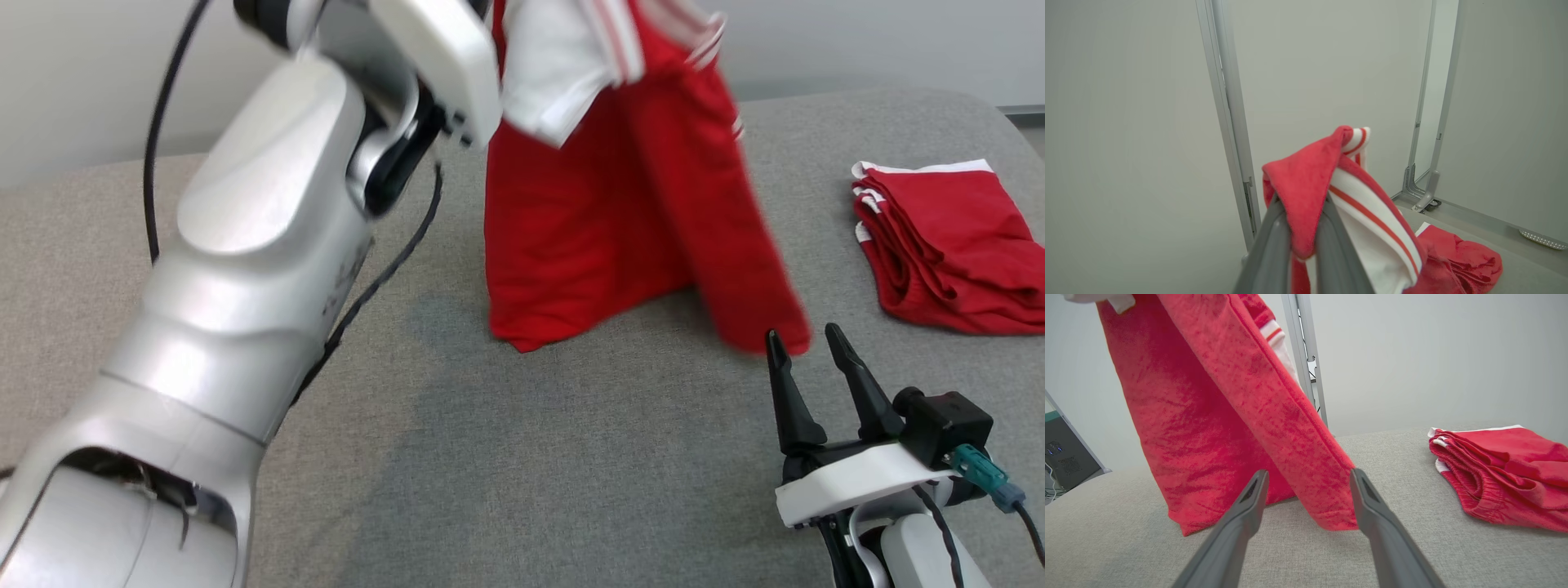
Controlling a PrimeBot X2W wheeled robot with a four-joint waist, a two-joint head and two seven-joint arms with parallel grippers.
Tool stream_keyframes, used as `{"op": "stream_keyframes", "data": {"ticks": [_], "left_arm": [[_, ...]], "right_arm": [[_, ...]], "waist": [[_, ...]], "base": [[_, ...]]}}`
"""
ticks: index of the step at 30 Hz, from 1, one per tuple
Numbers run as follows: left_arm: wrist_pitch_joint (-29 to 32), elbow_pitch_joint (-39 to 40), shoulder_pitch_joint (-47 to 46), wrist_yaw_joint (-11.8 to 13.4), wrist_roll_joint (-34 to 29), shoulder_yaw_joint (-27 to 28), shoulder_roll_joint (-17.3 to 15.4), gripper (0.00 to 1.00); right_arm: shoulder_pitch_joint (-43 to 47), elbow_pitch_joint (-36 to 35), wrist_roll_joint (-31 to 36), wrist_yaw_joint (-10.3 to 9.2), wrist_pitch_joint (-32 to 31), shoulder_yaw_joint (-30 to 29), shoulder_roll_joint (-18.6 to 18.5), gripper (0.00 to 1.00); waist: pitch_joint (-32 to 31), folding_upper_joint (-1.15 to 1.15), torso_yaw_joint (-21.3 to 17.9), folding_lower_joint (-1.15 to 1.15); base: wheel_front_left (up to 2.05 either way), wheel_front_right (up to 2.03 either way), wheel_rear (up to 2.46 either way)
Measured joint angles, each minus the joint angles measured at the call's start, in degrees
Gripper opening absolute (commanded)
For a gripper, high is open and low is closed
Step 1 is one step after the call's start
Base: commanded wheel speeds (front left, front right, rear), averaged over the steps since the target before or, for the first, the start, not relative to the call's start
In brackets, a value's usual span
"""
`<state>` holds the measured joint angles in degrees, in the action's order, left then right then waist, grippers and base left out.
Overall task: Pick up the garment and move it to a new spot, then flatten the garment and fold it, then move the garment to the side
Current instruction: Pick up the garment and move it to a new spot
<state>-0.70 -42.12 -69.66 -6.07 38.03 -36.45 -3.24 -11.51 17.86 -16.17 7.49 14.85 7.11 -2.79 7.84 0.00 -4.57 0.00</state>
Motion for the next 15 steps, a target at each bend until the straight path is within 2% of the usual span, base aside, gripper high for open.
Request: {"op": "stream_keyframes", "data": {"ticks": [3, 8, 15], "left_arm": [[-0.2, -3.9, 4.3, 0.7, 0.4, -0.2, -0.9, 0.00], [-2.5, -12.8, 13.3, 2.0, 0.5, -0.5, -5.0, 0.00], [-6.9, -19.7, 21.1, 3.2, 1.5, 0.1, -5.4, 0.00]], "right_arm": [[-0.1, 0.0, 0.0, 0.00, 0.1, -0.3, 0.0, 1.00], [-0.3, 0.0, 0.1, 0.00, 0.1, -0.5, 0.0, 1.00], [0.0, 0.4, 0.9, 0.00, 0.1, -1.1, 0.0, 1.00]], "waist": [[0.5, 0.00, 0.1, 0.00], [1.3, 0.00, 0.9, 0.00], [1.0, 0.00, 2.8, 0.00]], "base": [[0.00, 0.00, 0.00], [0.00, 0.00, 0.00], [0.00, 0.00, 0.00]]}}
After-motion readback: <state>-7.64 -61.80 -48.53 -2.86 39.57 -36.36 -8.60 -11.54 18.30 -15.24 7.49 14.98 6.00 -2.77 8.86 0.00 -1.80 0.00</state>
